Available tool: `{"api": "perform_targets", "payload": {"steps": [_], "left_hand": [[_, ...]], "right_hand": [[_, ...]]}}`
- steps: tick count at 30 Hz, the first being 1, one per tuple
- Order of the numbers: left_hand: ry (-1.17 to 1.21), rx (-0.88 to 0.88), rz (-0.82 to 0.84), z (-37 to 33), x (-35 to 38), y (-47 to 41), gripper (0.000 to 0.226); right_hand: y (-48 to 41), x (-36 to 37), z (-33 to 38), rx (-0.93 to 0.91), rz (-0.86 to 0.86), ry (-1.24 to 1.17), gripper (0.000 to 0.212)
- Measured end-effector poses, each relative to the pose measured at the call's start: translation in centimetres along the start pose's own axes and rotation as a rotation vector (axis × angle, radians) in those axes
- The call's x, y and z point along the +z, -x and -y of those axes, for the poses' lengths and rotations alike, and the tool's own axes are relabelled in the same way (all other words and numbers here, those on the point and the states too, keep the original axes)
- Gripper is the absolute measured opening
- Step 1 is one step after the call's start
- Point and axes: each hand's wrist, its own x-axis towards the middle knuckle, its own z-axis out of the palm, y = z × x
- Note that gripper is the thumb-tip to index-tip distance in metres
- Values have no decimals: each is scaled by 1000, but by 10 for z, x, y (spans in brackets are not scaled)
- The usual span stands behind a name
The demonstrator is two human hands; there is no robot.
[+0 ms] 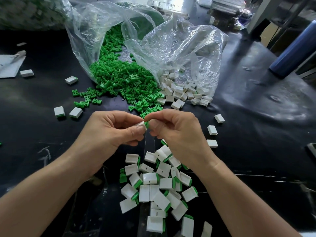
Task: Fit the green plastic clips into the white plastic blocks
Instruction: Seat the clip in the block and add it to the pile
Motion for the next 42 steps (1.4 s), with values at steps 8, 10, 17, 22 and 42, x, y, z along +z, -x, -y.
{"api": "perform_targets", "payload": {"steps": [8,10,17,22,42], "left_hand": [[-18,-20,39,2,1,-1,21],[-31,-21,66,1,0,0,20],[-180,97,145,-2,-7,3,17],[-276,154,140,0,-6,5,16],[71,154,242,-4,-5,6,29]], "right_hand": [[0,-4,6,39,203,278,20],[1,-4,8,17,236,302,20],[4,-7,16,-142,302,461,16],[5,-6,18,-248,343,672,21],[4,1,17,350,497,-640,49]]}}
